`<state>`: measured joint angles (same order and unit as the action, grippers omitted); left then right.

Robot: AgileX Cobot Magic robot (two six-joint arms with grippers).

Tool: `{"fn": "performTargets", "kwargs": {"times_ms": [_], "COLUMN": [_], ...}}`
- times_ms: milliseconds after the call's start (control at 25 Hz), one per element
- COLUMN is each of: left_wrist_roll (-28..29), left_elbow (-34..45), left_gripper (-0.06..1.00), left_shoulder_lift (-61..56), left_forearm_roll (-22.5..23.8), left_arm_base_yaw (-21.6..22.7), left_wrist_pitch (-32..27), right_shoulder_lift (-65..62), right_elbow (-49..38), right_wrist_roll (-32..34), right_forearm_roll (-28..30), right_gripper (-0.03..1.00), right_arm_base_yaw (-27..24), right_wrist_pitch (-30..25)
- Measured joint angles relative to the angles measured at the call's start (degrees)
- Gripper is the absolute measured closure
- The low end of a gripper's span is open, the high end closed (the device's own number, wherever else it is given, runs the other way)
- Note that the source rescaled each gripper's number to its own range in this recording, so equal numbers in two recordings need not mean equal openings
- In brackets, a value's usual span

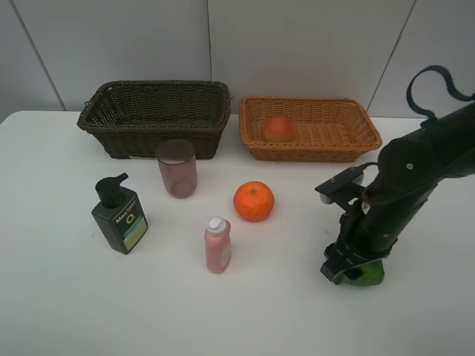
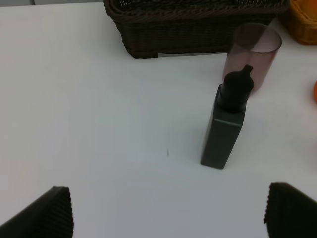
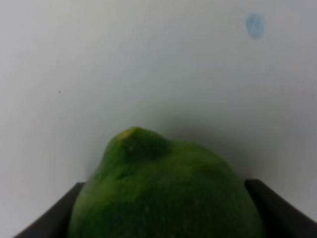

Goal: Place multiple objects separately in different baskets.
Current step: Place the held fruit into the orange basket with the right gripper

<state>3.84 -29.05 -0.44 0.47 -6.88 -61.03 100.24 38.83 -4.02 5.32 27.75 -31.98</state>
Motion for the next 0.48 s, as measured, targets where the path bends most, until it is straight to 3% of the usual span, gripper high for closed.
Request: {"fn": "performTargets", "kwargs": {"times_ms": [280,480], "left_wrist_roll": [0.00,0.00], "left_elbow": [0.00,0.00], "left_gripper": [-0.06,-0.06], "left_shoulder_lift": [0.00,0.00], "left_forearm_roll": [0.00,0.00], "left_arm_base_yaw": [0.00,0.00], "left_wrist_pitch": [0.00,0.00], "right_shoulder_lift": [0.02,0.06], "right_elbow": [0.31,5.86], "right_wrist_roll": [0.00,4.46], "right_forearm_roll": [-0.15,-0.33], "right_gripper": [0.94,0.94], "right_arm_base_yaw": [0.00,0.00], "right_wrist_pitch": [-1.51,-11.93]}}
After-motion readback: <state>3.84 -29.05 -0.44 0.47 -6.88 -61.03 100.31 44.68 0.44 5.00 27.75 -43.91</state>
